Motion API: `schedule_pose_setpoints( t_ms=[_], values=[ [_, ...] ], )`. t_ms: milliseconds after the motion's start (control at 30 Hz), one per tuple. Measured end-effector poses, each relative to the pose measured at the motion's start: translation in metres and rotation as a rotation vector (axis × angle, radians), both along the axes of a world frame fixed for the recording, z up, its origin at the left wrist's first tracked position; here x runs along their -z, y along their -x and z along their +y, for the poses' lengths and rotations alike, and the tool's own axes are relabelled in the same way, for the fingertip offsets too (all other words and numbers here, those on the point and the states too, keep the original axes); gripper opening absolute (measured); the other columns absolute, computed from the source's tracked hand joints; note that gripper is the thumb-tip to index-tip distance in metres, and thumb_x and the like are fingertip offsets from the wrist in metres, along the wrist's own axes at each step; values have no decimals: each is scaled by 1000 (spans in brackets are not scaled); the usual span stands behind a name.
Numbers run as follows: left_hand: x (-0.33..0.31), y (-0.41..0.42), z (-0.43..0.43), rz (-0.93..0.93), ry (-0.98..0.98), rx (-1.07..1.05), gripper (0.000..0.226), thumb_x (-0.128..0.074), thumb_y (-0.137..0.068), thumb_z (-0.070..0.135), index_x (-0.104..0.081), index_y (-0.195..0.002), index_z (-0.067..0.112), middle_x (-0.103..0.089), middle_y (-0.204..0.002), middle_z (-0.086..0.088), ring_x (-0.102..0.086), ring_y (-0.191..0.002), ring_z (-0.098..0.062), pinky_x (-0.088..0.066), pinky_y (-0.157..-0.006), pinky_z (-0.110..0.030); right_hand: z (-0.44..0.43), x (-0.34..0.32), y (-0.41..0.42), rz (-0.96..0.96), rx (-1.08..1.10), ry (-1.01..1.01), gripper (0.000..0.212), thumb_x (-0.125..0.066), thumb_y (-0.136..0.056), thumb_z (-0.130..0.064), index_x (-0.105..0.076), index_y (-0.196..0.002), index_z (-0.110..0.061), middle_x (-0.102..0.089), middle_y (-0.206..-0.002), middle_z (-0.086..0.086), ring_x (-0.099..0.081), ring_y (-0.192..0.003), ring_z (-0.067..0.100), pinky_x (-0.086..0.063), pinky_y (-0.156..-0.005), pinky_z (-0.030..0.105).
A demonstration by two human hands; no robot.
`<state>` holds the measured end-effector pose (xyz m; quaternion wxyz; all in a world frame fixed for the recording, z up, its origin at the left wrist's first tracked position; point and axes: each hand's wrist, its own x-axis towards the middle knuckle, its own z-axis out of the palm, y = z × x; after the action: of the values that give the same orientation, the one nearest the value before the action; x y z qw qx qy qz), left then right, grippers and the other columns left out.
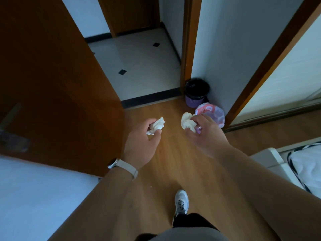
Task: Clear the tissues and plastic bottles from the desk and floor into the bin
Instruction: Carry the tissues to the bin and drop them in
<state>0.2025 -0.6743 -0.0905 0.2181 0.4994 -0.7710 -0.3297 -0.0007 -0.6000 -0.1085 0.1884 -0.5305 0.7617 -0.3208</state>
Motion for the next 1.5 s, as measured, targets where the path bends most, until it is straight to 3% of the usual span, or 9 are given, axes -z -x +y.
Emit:
schedule_pose_setpoints(
  t_ms=[167, 300, 533, 700, 867, 967, 1067, 1233, 1500],
  values=[
    [-2, 45, -27, 11, -17, 57, 35, -60, -94, 30, -56, -128, 26, -60, -115, 17, -59, -101, 0, -54, -84, -22, -23, 1, 47, 7, 33, -10, 33, -67, -85, -30, -59, -114, -15, -49, -101, -11, -55, -89, 10, -41, -66, 15],
    [-1, 65, -56, -15, -24, 94, 35, -60, -95, 31, -55, -129, 27, -57, -113, 20, -57, -99, 3, -54, -83, -21, -38, 0, 68, -53, 74, -18, 33, -64, -87, -31, -59, -116, -16, -51, -110, -6, -54, -98, 11, -43, -79, 21],
    [6, 92, -108, -3, -28, 177, 33, -60, -94, 27, -56, -127, 24, -60, -116, 12, -58, -103, -3, -54, -84, -24, -62, 10, 87, 14, 158, -18, 31, -69, -84, -29, -62, -112, -18, -53, -97, -10, -58, -83, 11, -51, -63, 21],
    [18, 115, -166, 48, -13, 240, 29, -62, -93, 24, -59, -122, 23, -62, -108, 11, -61, -98, -4, -55, -82, -24, -103, 3, 107, 62, 216, 30, 23, -72, -83, -17, -68, -104, -9, -53, -90, -7, -51, -66, 5, -37, -57, 2],
    [25, 124, -253, 46, -6, 279, 32, -61, -94, 27, -57, -125, 23, -61, -109, 11, -59, -95, 0, -53, -78, -20, -169, 7, 121, 62, 273, 7, 27, -74, -81, -19, -68, -107, -12, -55, -92, -8, -58, -78, 15, -37, -65, 6],
    [28, 125, -307, 66, -10, 283, 34, -61, -93, 28, -57, -127, 22, -62, -112, 8, -60, -96, -4, -54, -79, -23, -215, 0, 122, 119, 298, -31, 28, -71, -82, -23, -65, -108, -16, -58, -97, -5, -56, -81, 16, -46, -68, 27],
    [32, 127, -363, 90, -25, 287, 35, -61, -93, 27, -57, -127, 21, -62, -112, 7, -61, -97, -6, -55, -81, -27, -264, -3, 127, 142, 331, -34, 26, -71, -81, -21, -65, -106, -18, -60, -100, -2, -60, -82, 20, -49, -68, 31],
    [45, 125, -438, 76, -55, 329, 32, -61, -93, 27, -58, -124, 21, -61, -107, 10, -60, -93, -3, -55, -78, -26, -332, -1, 125, 162, 363, -114, 30, -68, -85, -32, -61, -113, -24, -57, -105, -8, -58, -84, 17, -45, -69, 28],
    [49, 161, -503, 77, -64, 391, 29, -62, -91, 25, -61, -120, 20, -62, -104, 10, -59, -92, -4, -50, -78, -22, -370, 1, 137, 246, 398, -155, 31, -74, -80, -22, -66, -109, -18, -62, -102, 0, -61, -79, 21, -40, -64, 25]
  ],
)
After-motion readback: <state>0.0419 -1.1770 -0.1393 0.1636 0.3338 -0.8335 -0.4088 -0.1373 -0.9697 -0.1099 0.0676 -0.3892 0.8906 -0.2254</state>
